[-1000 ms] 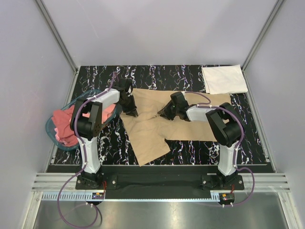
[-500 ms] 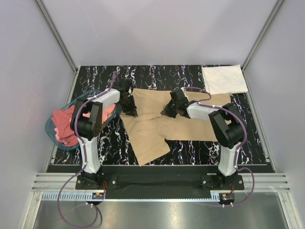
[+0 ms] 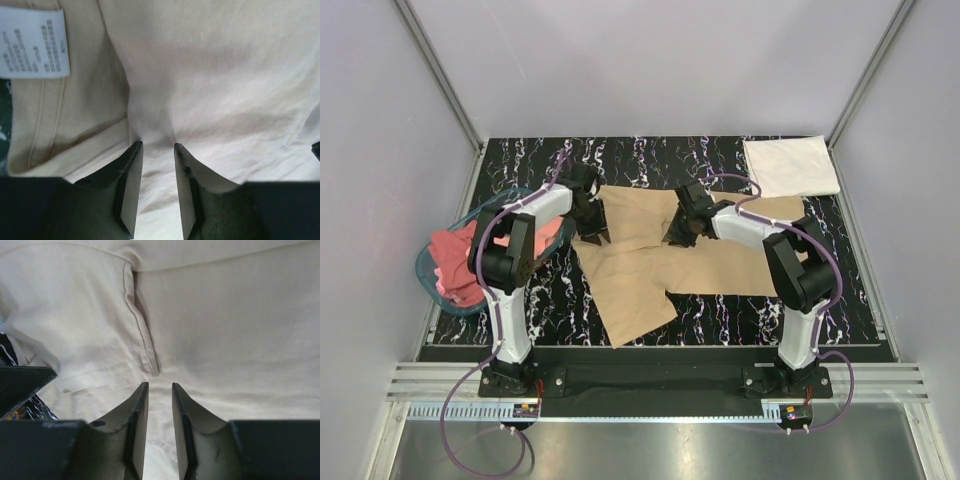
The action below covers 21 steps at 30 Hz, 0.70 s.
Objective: Fold and stack the t-shirts
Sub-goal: Fold the tshirt
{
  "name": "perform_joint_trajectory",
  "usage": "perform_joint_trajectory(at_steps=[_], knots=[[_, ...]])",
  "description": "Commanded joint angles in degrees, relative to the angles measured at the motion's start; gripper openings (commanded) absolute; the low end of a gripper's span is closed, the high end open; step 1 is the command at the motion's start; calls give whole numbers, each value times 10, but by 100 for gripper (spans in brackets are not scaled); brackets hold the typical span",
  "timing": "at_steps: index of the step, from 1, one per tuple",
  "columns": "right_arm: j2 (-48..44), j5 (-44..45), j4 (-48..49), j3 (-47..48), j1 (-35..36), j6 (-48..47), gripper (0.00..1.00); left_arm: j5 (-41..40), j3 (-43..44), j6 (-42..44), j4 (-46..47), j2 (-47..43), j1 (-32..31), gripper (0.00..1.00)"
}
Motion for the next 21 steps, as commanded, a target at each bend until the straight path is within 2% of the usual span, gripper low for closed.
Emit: perform_joint_trajectory(at_steps=[1,5,8,9,12,16,21], knots=[[-54,18,-33,14,4,-13,34,-4,4,29,-27,-82,-4,37],[-102,49,-71,-4,-7,-5,38,-21,-40,31,-42,-163,-23,41],[-155,45,-85,-46,-49,5,39,-24,-110,27,-46,-230,-56,42],[-184,35,-89,-59,-84,8,39,-26,-131,23,-47,-248,-67,42],[-245,27,-104,-108,-139,11,38,-23,-220,-6,-45,-314,-110,42],[-324,31,-114,-157,-211,-8,39,-37,-321,-63,-31,-401,-210,43],[-392,33,-117,-180,-231,-10,38,-62,-396,-149,-21,-447,-289,43]])
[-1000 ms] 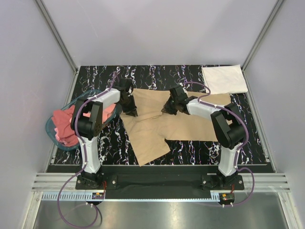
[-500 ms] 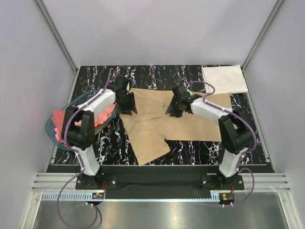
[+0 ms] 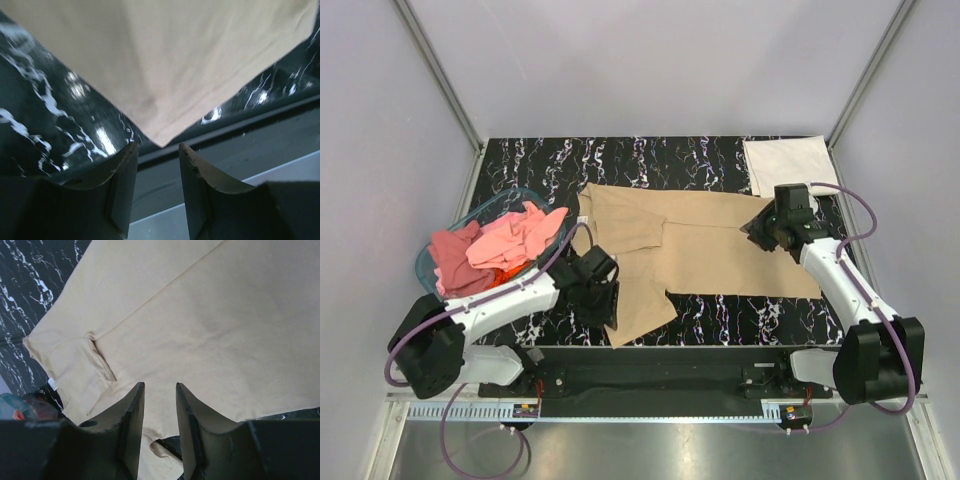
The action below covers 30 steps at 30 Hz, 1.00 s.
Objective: Fold and stack the t-shirts
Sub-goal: Fold the tshirt
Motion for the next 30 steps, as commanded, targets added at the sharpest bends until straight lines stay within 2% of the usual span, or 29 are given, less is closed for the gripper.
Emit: perform_joint_trajectory(at_steps=[1,6,10,21,24,25,26,27,28,29,30], knots=[[-40,5,-2,-9,-3,-9,38,-27,-51,-97,23,-45,-39,43],[-43,5,-4,-16,-3,-4,38,-17,-119,-145,83,-68,-63,45],[-44,10,-5,-19,-5,-7,38,-15,-131,-152,126,-49,-65,46],[-53,22,-12,-21,-18,-10,38,-51,-144,-169,142,-8,-65,44],[-52,37,-25,-20,-22,-12,39,-52,-138,-165,141,0,-65,23],[-52,46,-35,-19,-26,0,40,-53,-137,-164,141,-3,-65,9],[-49,56,-59,-20,-45,7,41,-52,-136,-164,139,-8,-65,4],[-47,58,-70,-25,-62,14,43,-54,-128,-160,129,-19,-65,0],[-44,60,-84,-28,-74,28,43,-56,-122,-157,122,-25,-65,0],[-37,63,-107,-30,-124,30,43,-58,-111,-155,115,-31,-65,0],[-36,62,-115,-38,-145,30,42,-65,-104,-148,103,-43,-65,0]])
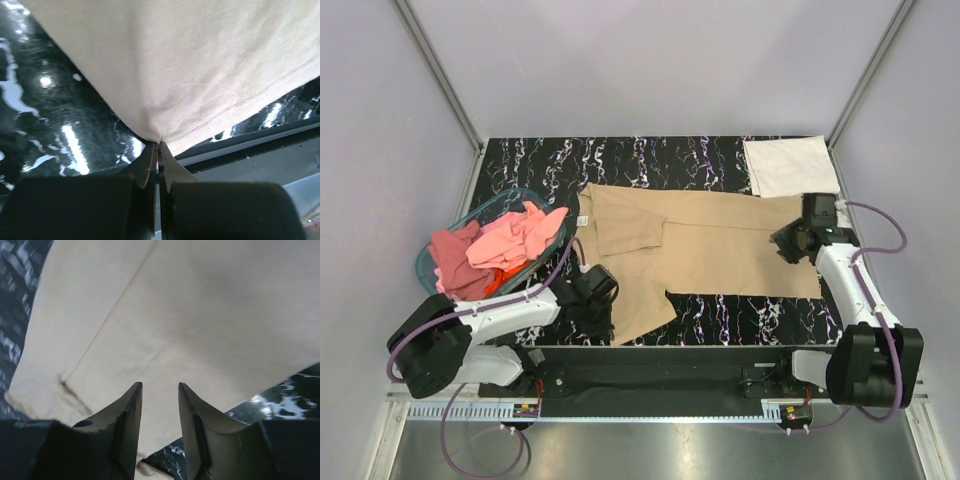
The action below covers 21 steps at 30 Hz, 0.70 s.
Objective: Fold and stack the t-shirts
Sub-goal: Fold the tshirt
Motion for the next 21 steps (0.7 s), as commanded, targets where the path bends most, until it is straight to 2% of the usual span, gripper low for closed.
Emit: perform_joint_trajectory(at_steps=[1,6,9,15,21], knots=[[-2,37,-67,-18,-85,16,41,-41,32,21,-31,-30,-2,0],[-31,98,-69,-83,-207,12,46,-37,62,47,-53,-52,-1,0],[-35,98,-64,-107,-247,-8,52,-46,80,67,-72,-60,2,0],[-42,112,-54,-138,-268,-6,53,-38,110,89,-94,-58,10,0],[-28,97,3,-153,-275,-4,50,-40,111,78,-94,-75,11,0]])
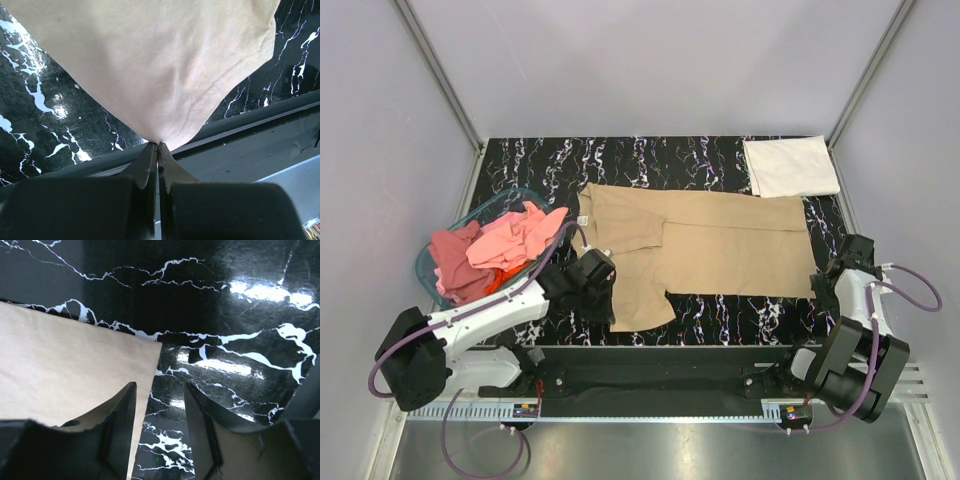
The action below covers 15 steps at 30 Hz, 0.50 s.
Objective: Fold and stack the t-shirts
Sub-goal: Fold the tshirt
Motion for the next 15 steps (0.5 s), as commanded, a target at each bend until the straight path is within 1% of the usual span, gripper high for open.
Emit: perform_joint_trajectory(at_steps=[1,9,12,14,15], knots=[[12,16,45,-4,-5,-1,50,-13,22,4,-7,-24,3,0],[66,1,94,-18,-6,7,49,-5,34,-3,-11,-24,3,0],[78,0,96,-23,-6,12,46,-6,40,-6,-14,-28,3,0],[92,6,97,-20,-6,12,39,-6,46,-8,-15,-32,3,0],[94,12,96,-20,-8,12,26,-4,47,-10,-16,-33,3,0]])
